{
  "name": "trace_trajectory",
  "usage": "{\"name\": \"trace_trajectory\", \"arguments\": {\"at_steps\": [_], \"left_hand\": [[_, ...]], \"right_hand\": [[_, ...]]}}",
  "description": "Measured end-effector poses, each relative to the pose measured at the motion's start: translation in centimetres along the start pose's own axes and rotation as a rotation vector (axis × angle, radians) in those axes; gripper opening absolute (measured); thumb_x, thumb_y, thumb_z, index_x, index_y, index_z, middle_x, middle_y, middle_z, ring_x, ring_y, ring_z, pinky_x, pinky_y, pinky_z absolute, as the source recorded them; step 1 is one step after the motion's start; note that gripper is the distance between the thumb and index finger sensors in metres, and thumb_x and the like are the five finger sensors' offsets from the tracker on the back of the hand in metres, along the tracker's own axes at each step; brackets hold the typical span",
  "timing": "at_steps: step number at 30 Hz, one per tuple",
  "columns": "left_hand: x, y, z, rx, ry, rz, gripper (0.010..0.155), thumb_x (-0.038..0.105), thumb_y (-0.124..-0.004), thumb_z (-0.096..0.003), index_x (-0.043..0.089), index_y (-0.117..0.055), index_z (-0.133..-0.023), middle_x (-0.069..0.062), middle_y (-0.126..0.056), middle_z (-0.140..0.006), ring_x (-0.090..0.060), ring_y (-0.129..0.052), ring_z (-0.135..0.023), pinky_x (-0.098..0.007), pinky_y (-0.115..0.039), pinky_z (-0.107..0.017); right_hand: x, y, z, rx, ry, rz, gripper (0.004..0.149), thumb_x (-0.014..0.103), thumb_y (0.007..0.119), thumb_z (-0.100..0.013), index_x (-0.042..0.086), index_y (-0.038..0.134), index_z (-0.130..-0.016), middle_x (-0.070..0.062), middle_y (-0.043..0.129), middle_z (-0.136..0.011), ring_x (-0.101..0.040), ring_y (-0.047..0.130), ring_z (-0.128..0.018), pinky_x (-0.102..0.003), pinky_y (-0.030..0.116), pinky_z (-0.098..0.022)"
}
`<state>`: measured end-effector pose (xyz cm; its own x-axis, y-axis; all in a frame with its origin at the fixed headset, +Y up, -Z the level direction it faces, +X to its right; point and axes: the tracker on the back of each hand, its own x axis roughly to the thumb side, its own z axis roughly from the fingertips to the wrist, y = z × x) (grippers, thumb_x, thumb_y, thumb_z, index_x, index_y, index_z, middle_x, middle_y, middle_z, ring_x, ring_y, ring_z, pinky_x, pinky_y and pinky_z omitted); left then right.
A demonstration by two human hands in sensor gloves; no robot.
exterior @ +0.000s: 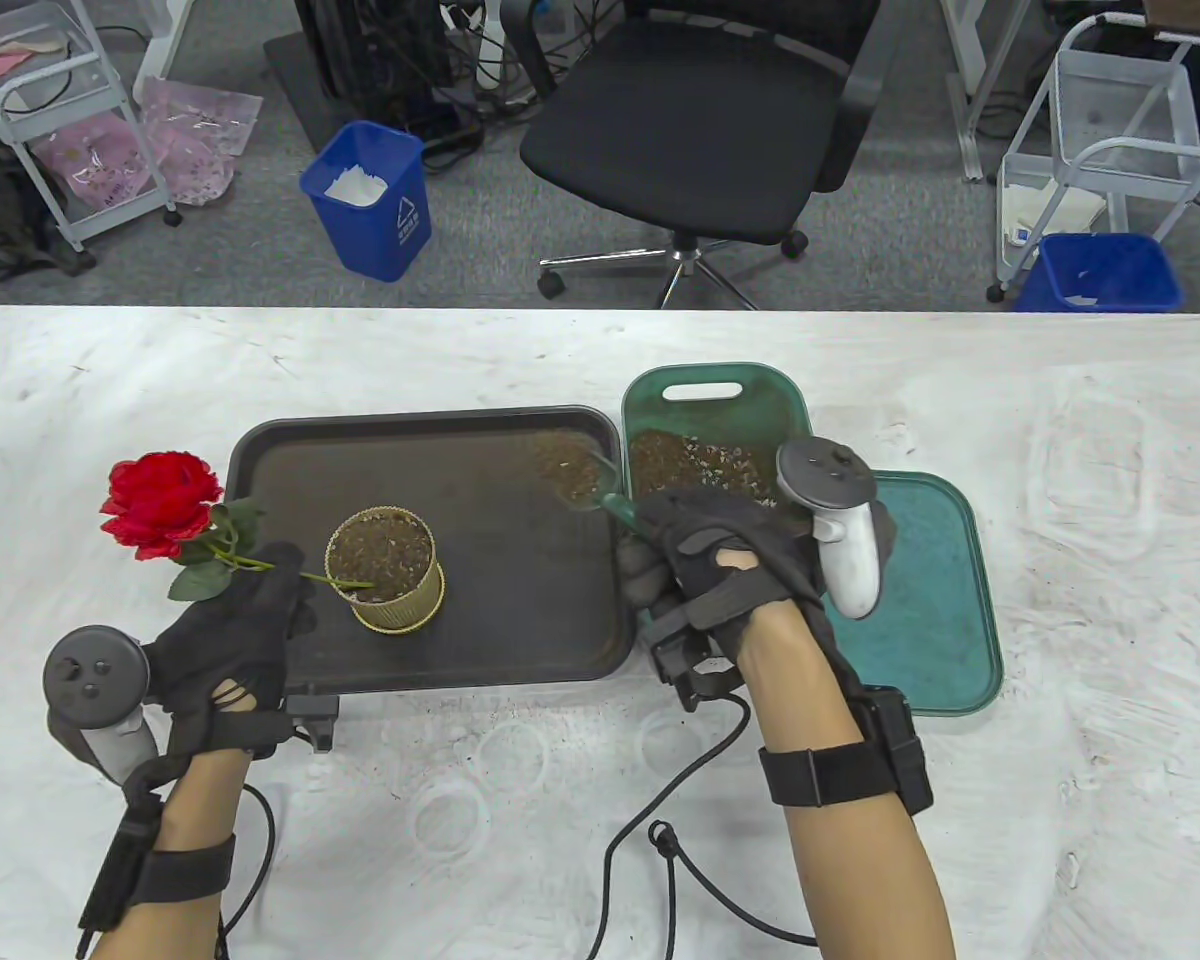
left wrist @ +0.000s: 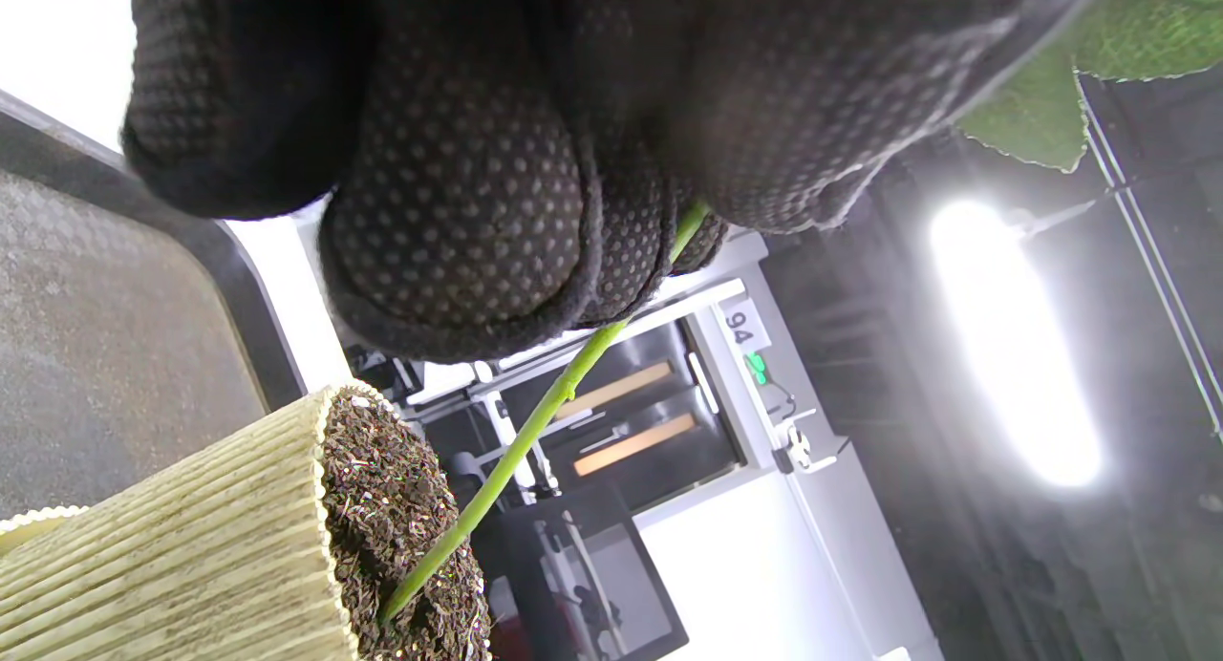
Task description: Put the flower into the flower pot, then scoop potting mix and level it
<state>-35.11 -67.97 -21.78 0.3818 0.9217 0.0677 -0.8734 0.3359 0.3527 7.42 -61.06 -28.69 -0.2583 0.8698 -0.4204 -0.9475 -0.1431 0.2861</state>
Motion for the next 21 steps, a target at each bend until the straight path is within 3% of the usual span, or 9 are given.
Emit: {"name": "trace_trajectory", "arguments": {"at_steps": [7, 12, 16, 21], "left_hand": [[0.0, 0.0, 0.0, 0.000, 0.000, 0.001, 0.043, 0.044, -0.090, -0.0400, 0.022, -0.096, -0.076, -0.002, -0.104, -0.065, -0.018, -0.113, -0.033, -0.038, -0.095, -0.034], [0.0, 0.0, 0.0, 0.001, -0.002, -0.002, 0.043, 0.044, -0.090, -0.0401, 0.022, -0.096, -0.076, -0.002, -0.104, -0.065, -0.018, -0.113, -0.033, -0.038, -0.095, -0.034], [0.0, 0.0, -0.1, 0.001, -0.005, -0.006, 0.043, 0.044, -0.090, -0.0401, 0.022, -0.096, -0.076, -0.002, -0.104, -0.065, -0.018, -0.113, -0.033, -0.038, -0.095, -0.034], [0.0, 0.0, -0.1, -0.001, -0.008, -0.007, 0.042, 0.044, -0.090, -0.0401, 0.022, -0.096, -0.076, -0.002, -0.104, -0.065, -0.018, -0.113, -0.033, -0.038, -0.095, -0.034]], "right_hand": [[-0.4, 7.1, -3.3, 0.155, 0.019, 0.024, 0.054, 0.032, 0.074, -0.043, 0.001, 0.072, -0.087, -0.014, 0.100, -0.057, -0.025, 0.109, -0.021, -0.033, 0.096, -0.008], [-0.8, 9.9, -5.4, 0.145, 0.057, 0.127, 0.054, 0.032, 0.074, -0.043, 0.001, 0.072, -0.087, -0.015, 0.100, -0.057, -0.025, 0.109, -0.021, -0.033, 0.096, -0.008], [-0.5, 10.9, -5.9, 0.037, 0.020, 0.251, 0.052, 0.031, 0.076, -0.042, 0.002, 0.076, -0.085, -0.015, 0.102, -0.054, -0.025, 0.109, -0.017, -0.033, 0.095, -0.004], [1.1, 12.1, -4.8, -0.179, -0.178, 0.542, 0.047, 0.033, 0.084, -0.041, 0.007, 0.087, -0.079, -0.014, 0.106, -0.043, -0.023, 0.107, -0.005, -0.031, 0.093, 0.005]]}}
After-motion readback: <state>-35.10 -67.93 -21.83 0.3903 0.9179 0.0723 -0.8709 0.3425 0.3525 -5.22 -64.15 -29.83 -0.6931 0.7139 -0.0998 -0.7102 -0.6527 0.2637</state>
